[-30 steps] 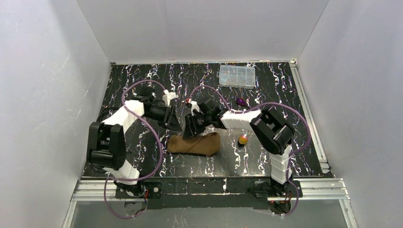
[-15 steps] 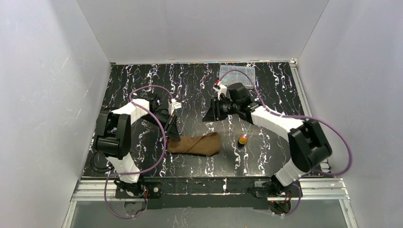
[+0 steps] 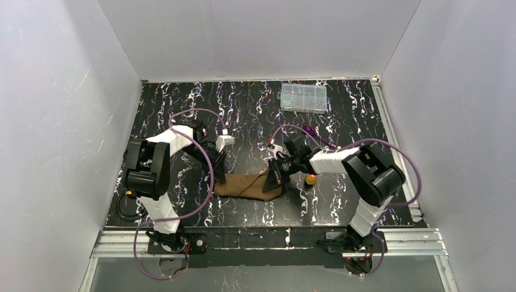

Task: Fold the napkin into a case and place the utensils inside
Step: Pick up the spoon from the corner of the board.

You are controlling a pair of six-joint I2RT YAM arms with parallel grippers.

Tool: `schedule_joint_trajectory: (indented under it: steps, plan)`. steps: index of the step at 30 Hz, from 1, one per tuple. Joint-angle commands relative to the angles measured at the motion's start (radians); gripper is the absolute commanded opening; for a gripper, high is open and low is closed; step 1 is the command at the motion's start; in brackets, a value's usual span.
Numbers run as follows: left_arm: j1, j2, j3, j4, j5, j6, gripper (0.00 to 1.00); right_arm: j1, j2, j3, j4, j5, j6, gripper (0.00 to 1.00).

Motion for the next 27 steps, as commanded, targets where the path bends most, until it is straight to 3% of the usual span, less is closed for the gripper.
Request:
schedule_joint_trajectory:
  steps: [1, 7, 12, 16, 19, 22, 27]
  plan:
    - [-0.014, 0.032, 0.036, 0.015, -0.138, 0.053, 0.15, -0.005, 0.096, 0.039, 0.050, -0.005, -0.027, 0.03]
    - [-0.015, 0.056, 0.009, 0.049, -0.245, 0.020, 0.11, -0.031, 0.156, 0.101, -0.017, 0.037, -0.083, 0.01]
    - [-0.015, 0.061, -0.007, 0.050, -0.224, -0.039, 0.11, -0.038, 0.137, 0.162, -0.066, -0.013, -0.107, 0.18]
    - [-0.001, 0.043, 0.040, -0.018, -0.086, -0.115, 0.12, -0.080, 0.038, 0.242, -0.214, -0.007, -0.156, 0.35]
    - [0.019, 0.042, 0.118, -0.115, 0.072, -0.187, 0.16, -0.171, -0.033, 0.332, -0.375, 0.118, -0.215, 0.51]
    - [0.024, 0.009, 0.191, -0.186, 0.105, -0.227, 0.31, -0.234, -0.048, 0.443, -0.516, 0.370, -0.254, 0.66]
    - [0.023, -0.104, 0.312, -0.247, 0.028, -0.258, 0.59, -0.269, 0.052, 0.609, -0.726, 0.816, -0.314, 0.67]
